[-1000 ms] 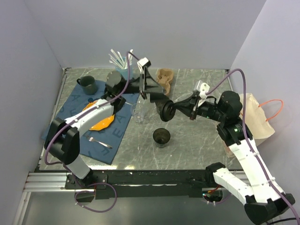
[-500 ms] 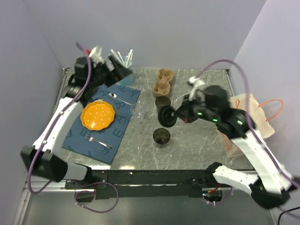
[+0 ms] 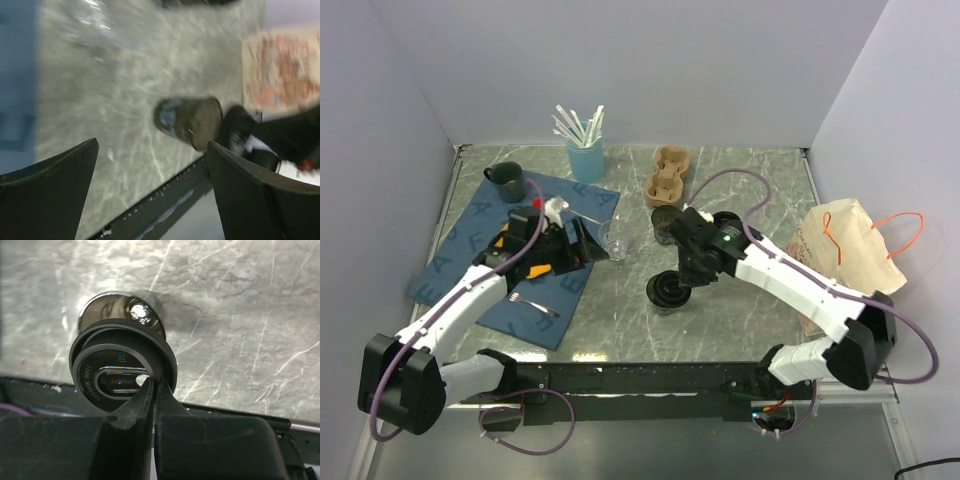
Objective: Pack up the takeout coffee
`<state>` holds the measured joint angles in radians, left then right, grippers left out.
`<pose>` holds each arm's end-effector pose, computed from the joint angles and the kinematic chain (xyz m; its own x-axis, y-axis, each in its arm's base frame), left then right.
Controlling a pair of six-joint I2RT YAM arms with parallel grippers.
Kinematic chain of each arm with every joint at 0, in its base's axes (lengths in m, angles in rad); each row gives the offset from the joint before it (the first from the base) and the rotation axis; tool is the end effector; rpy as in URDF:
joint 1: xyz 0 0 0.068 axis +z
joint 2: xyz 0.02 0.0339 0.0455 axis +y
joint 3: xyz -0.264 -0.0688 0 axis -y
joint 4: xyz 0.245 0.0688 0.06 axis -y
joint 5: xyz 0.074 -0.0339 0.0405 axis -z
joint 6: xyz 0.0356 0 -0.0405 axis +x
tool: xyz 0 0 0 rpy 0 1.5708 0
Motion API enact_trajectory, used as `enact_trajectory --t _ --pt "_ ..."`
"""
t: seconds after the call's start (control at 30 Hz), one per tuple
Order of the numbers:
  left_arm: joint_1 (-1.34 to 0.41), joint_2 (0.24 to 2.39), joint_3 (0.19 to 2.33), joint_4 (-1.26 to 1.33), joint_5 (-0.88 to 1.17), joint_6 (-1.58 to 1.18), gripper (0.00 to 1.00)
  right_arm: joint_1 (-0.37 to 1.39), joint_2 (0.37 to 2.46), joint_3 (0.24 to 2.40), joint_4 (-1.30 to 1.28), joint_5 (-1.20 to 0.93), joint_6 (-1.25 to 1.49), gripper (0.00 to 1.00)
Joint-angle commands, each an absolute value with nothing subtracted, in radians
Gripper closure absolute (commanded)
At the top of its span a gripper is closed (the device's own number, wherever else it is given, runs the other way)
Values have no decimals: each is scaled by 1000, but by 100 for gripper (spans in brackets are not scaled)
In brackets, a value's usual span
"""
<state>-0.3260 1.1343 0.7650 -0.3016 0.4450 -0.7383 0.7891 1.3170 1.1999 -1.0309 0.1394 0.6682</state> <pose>0.2240 -0.0919 0.2543 -0.8451 -0.3556 -0.3992 0.0537 0.6866 -0.7251 0.1788 0.1731 0.3004 -0.9149 -0.0507 -0.4006 -0.1221 0.9804 0.1548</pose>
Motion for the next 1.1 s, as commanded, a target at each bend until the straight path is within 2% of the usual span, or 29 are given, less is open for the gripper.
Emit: enact_trajectory --t 0.0,0.23,0.67,1.07 --pt "-435 1104 772 -190 452 -759 6 804 1356 1232 -983 180 733 100" --pt "-515 1190 753 -106 456 -788 13 815 1448 1241 -966 178 752 100" --pt "-594 1348 759 -31 476 -795 25 815 1497 1261 -994 203 741 100" --pt "-664 1385 792 -31 456 -798 27 815 1525 1293 -1054 176 729 100"
